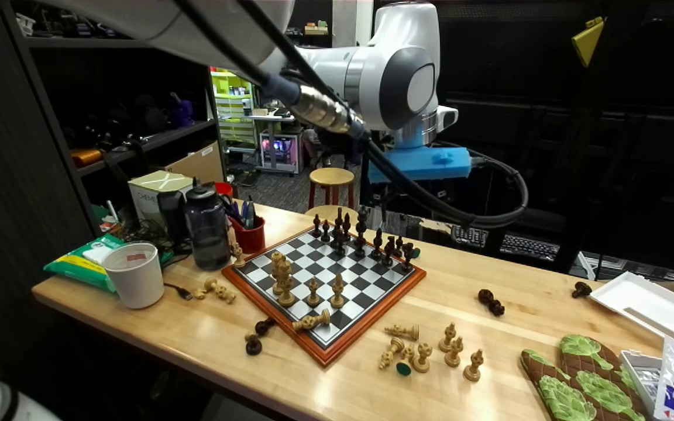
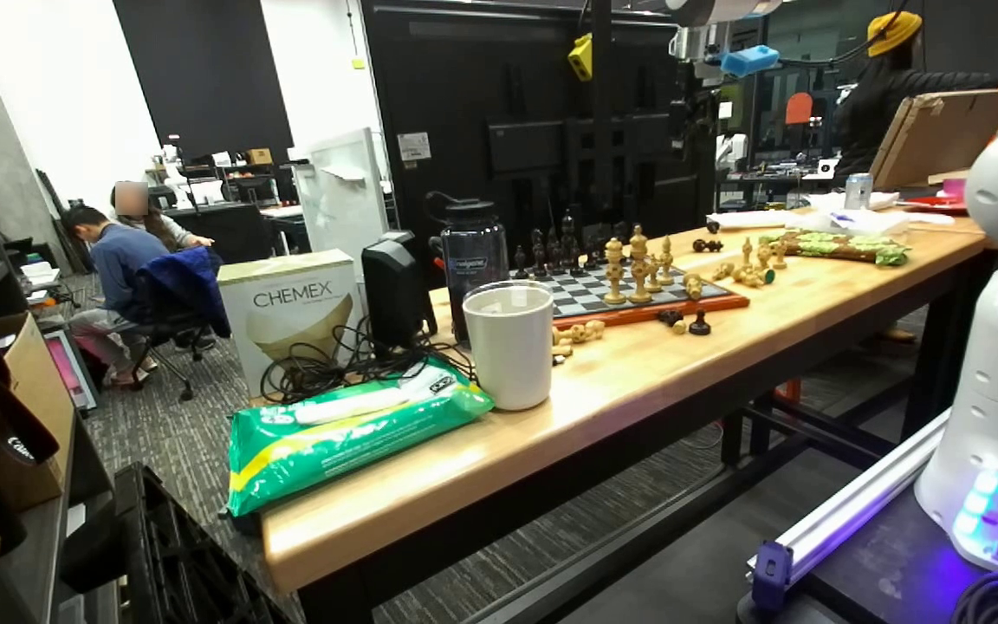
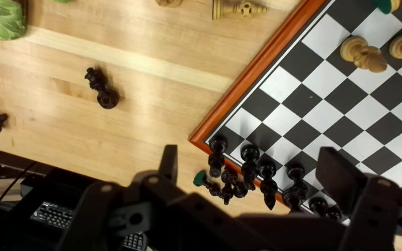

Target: Put the dark brown chess piece on the board

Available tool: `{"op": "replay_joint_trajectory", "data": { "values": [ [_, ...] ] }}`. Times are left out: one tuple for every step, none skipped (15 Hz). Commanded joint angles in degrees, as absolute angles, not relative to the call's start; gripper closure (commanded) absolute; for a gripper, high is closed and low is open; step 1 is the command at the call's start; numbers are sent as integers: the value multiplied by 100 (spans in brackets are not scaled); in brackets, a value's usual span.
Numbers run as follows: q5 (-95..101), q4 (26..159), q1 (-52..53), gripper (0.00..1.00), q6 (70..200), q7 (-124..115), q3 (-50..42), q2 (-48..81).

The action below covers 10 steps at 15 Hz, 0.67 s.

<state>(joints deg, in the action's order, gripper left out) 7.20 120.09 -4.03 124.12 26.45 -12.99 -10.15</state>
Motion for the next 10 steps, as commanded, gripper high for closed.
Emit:
{"op": "replay_joint_trajectory", "data": {
  "values": [
    [377, 11407, -393, 0, 12109, 3163, -1185, -584],
    [580, 11735, -487, 0, 12350, 2804, -1132, -762],
    [547, 11663, -490, 0, 12332, 2817, -1109, -689],
    [550, 11664, -494, 0, 12336, 2794, -1096, -662],
    [550, 11669, -501, 0, 12336, 2789, -1092, -649],
    [551, 11672, -511, 0, 12336, 2789, -1093, -650],
    [551, 11672, -524, 0, 12337, 2789, -1097, -652],
    [551, 11672, -530, 0, 12336, 2789, -1098, -652],
    [551, 11672, -530, 0, 12336, 2789, -1098, -651],
    [509, 11571, -520, 0, 12348, 2897, -1105, -529]
  ]
}}
